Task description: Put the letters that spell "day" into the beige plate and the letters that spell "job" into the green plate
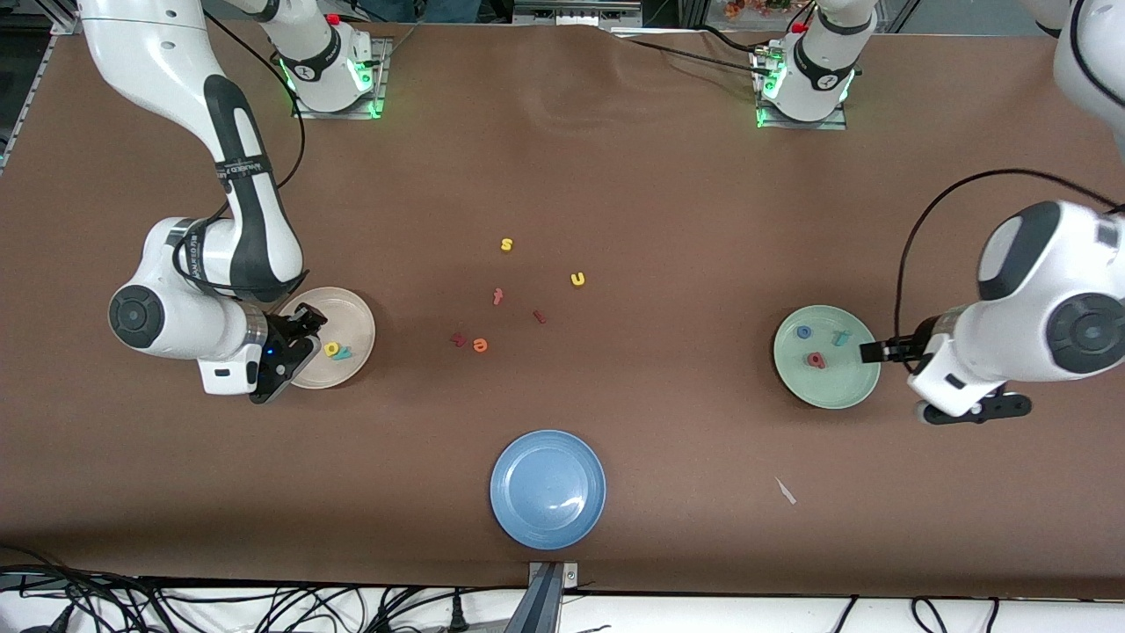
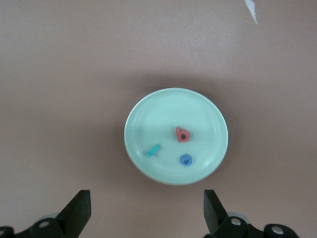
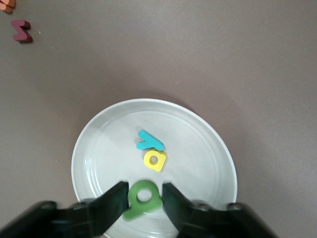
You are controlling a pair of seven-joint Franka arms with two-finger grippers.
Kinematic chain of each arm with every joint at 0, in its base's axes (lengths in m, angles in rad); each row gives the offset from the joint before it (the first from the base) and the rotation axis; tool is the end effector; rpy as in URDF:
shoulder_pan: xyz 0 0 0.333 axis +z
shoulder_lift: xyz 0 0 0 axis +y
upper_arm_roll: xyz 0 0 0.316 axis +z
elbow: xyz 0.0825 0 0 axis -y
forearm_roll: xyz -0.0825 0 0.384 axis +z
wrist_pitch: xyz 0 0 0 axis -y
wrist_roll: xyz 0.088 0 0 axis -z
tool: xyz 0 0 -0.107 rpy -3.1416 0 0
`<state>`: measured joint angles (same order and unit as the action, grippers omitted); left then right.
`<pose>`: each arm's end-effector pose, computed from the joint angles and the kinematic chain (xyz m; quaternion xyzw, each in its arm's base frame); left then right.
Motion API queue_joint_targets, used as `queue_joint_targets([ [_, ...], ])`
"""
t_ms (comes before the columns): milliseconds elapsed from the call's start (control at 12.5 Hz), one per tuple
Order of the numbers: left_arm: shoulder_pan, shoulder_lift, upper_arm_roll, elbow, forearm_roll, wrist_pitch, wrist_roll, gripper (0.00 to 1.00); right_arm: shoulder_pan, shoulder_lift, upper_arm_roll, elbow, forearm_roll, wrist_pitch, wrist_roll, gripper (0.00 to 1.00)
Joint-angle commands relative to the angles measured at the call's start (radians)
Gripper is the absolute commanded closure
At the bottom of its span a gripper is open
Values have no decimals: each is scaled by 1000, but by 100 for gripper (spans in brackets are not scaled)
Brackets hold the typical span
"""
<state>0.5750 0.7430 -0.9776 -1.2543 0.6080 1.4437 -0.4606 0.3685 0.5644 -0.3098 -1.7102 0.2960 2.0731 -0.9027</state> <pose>0.6824 -0.0287 0.4261 -0.9900 -0.0580 0.1169 0.0533 0.6489 0.0715 0.2622 -0.9118 -0.4003 0.0592 0.0699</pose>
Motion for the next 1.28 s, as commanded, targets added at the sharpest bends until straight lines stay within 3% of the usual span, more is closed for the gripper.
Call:
queue_joint_targets([
  [0,-6,10,-33,75,9,-124,48,0,1,-29,1,-22,-9,-8,4,37],
  [638,-20,-10,-33,104,6,-138,39,0,18,-38,3,73,-29,-119,164,37],
  [1195,-29,-50,-13,85,4,-112,37,0,36,-52,-2,294,-58,-419,511,30],
])
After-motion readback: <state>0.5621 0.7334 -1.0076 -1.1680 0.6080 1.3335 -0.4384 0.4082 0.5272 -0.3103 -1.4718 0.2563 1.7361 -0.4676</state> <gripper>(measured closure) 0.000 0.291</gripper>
